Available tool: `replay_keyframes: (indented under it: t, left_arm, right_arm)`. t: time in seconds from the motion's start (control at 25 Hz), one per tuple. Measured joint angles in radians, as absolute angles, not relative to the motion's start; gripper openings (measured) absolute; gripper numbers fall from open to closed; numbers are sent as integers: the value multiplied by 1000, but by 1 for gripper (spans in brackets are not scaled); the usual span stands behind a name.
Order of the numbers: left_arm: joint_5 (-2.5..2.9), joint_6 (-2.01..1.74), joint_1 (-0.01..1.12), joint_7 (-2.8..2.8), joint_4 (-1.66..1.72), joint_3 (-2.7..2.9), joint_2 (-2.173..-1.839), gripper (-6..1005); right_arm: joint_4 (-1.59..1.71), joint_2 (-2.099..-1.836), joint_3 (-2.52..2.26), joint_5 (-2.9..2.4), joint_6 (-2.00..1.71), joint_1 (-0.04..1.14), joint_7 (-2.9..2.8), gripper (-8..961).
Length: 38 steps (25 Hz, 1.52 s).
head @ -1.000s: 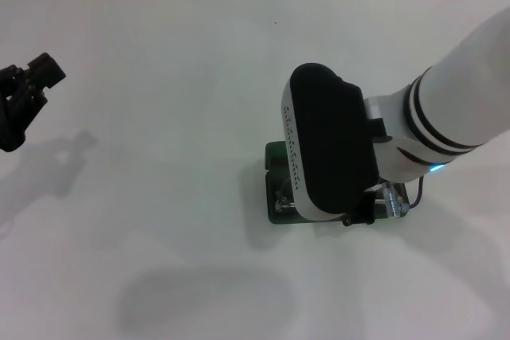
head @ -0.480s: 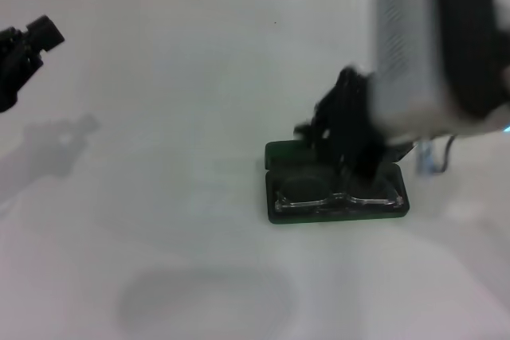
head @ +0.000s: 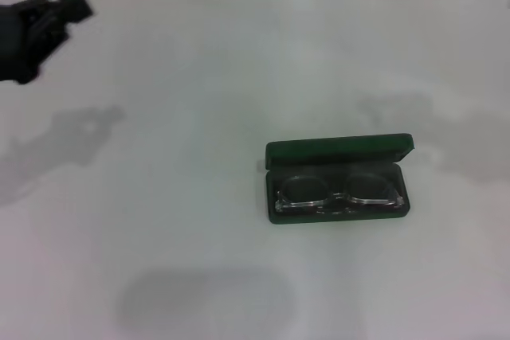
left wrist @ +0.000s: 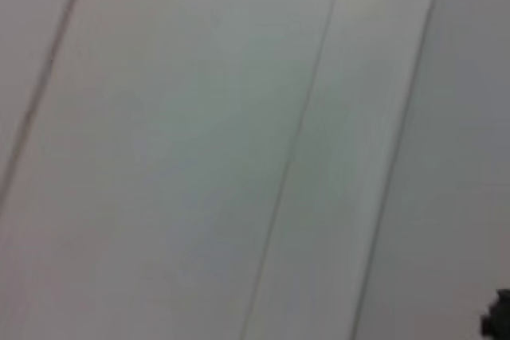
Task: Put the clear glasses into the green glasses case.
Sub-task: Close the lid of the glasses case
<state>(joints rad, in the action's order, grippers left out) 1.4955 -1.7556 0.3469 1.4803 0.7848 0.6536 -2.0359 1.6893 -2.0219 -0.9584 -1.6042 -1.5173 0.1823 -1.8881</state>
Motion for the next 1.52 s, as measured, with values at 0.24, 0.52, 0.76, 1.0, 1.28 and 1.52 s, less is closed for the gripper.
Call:
replay_keyframes:
  t: [0.24, 0.52, 0.76, 1.0, 1.28, 1.52]
  left_arm:
    - [1623, -1703, 472, 1540, 854, 832, -2059, 83]
    - [1750, -1570, 573, 1635, 894, 970, -2086, 81]
    - [1767, -1448, 649, 1624, 791, 1078, -2088, 74]
    - [1760, -1355, 704, 1575, 674, 1138, -2093, 68]
    - [1730, -1273, 768, 1502, 519, 1191, -2102, 69]
    - [1587, -1195, 777, 1483, 494, 1387, -2103, 70]
  right_arm:
    - [1376, -2017, -689, -1451, -1649, 192, -1726, 90]
    - [1199, -2017, -581, -1447, -1673, 205, -1620, 84]
    - [1100, -2015, -563, -1460, -1676, 207, -1570, 79]
    - [1047, -2014, -573, -1461, -1682, 207, -1550, 80]
    - [977, -2014, -575, -1474, -1684, 220, -1534, 81]
    - [957, -2014, -581, -1475, -1694, 220, -1525, 82]
